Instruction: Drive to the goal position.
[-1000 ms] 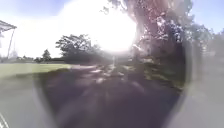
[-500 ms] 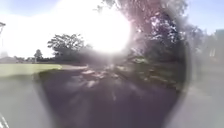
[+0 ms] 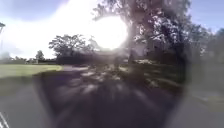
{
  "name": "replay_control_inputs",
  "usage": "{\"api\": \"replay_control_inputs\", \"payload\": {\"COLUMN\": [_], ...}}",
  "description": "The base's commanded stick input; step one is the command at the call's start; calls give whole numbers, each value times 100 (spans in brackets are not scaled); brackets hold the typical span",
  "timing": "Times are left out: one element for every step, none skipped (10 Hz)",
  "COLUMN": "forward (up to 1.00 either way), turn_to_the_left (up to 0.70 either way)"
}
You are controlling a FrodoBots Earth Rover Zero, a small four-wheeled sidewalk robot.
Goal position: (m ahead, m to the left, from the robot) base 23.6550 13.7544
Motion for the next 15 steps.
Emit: {"api": "replay_control_inputs", "payload": {"forward": [85, 85, 85, 85, 85, 85, 85, 85, 85, 85, 85, 85, 85, 85, 85], "turn_to_the_left": [0, 0, 0, 0, 0, 0, 0, 0, 0, 0, 0, 0, 0, 3, 15]}}
